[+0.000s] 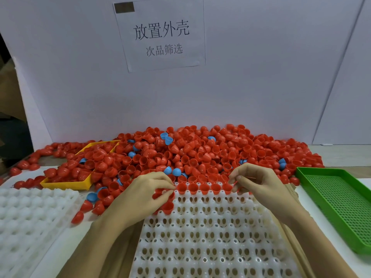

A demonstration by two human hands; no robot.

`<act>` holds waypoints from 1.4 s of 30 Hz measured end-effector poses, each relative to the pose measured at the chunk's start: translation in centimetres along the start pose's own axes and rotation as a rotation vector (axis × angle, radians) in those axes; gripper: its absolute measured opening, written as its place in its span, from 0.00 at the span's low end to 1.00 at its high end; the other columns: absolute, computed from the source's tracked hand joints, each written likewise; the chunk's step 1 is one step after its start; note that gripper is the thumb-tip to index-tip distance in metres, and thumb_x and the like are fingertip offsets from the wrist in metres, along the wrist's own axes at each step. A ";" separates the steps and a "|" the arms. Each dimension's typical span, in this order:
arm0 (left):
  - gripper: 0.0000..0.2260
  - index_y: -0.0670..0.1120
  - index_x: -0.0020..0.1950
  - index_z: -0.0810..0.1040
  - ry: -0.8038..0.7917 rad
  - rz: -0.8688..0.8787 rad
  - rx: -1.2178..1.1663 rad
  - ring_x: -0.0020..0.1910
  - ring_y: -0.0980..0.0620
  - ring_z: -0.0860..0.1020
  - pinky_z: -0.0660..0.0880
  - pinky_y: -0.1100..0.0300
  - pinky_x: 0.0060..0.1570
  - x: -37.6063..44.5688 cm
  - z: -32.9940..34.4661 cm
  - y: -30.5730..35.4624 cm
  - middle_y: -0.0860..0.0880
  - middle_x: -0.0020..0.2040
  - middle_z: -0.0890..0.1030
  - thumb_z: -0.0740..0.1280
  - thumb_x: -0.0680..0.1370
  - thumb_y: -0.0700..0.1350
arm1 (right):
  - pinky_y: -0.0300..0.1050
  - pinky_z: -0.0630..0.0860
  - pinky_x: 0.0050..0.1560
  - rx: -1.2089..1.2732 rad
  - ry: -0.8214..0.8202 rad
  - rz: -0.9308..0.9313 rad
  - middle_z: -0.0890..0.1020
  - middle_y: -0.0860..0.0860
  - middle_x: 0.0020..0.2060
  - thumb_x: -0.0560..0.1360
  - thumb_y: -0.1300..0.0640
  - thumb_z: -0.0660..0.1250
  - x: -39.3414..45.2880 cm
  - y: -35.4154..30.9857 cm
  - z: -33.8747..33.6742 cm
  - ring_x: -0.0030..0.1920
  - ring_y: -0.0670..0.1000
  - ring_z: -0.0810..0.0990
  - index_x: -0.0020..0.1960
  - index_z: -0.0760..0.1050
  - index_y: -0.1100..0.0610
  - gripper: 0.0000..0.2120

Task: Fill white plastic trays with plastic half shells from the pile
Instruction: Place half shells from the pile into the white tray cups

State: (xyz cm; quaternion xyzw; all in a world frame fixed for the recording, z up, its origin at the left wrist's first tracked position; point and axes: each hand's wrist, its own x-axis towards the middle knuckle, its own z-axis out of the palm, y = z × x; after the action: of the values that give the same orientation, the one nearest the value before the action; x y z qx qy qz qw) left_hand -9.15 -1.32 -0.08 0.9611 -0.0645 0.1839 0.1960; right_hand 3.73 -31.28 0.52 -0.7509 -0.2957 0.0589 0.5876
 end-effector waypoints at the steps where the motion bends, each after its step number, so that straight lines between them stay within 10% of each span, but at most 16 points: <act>1: 0.08 0.53 0.58 0.86 0.039 -0.019 -0.038 0.57 0.68 0.77 0.72 0.72 0.61 0.2 0.2 0.3 0.65 0.54 0.80 0.71 0.80 0.47 | 0.45 0.84 0.47 0.003 0.004 0.005 0.88 0.54 0.45 0.83 0.69 0.64 0.0 0.0 0.0 0.44 0.55 0.88 0.48 0.85 0.55 0.15; 25: 0.22 0.51 0.77 0.71 -0.250 -0.012 0.375 0.77 0.46 0.60 0.60 0.47 0.75 13.8 7.9 2.5 0.46 0.79 0.62 0.54 0.86 0.58 | 0.46 0.84 0.46 0.041 0.031 0.070 0.87 0.54 0.44 0.83 0.69 0.63 0.3 1.0 -0.2 0.42 0.55 0.87 0.49 0.85 0.58 0.13; 35: 0.21 0.45 0.72 0.73 -0.212 -0.038 0.646 0.69 0.41 0.66 0.61 0.47 0.73 13.0 7.3 2.7 0.39 0.71 0.67 0.48 0.88 0.53 | 0.45 0.84 0.46 0.038 0.032 0.073 0.87 0.54 0.44 0.83 0.69 0.63 0.3 1.1 -0.2 0.42 0.55 0.87 0.48 0.85 0.58 0.13; 42: 0.13 0.41 0.66 0.77 0.124 0.016 0.300 0.62 0.49 0.74 0.71 0.57 0.66 12.5 6.4 2.7 0.46 0.63 0.76 0.59 0.86 0.45 | 0.48 0.85 0.47 0.039 0.043 0.077 0.87 0.54 0.44 0.83 0.69 0.63 0.3 0.9 -0.3 0.43 0.55 0.87 0.49 0.84 0.59 0.13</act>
State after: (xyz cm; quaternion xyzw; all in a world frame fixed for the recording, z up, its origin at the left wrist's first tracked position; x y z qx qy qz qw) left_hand 3.96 -6.98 0.15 0.9658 -0.0317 0.2520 0.0524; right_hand 4.42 -31.56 -0.09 -0.7512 -0.2528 0.0712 0.6056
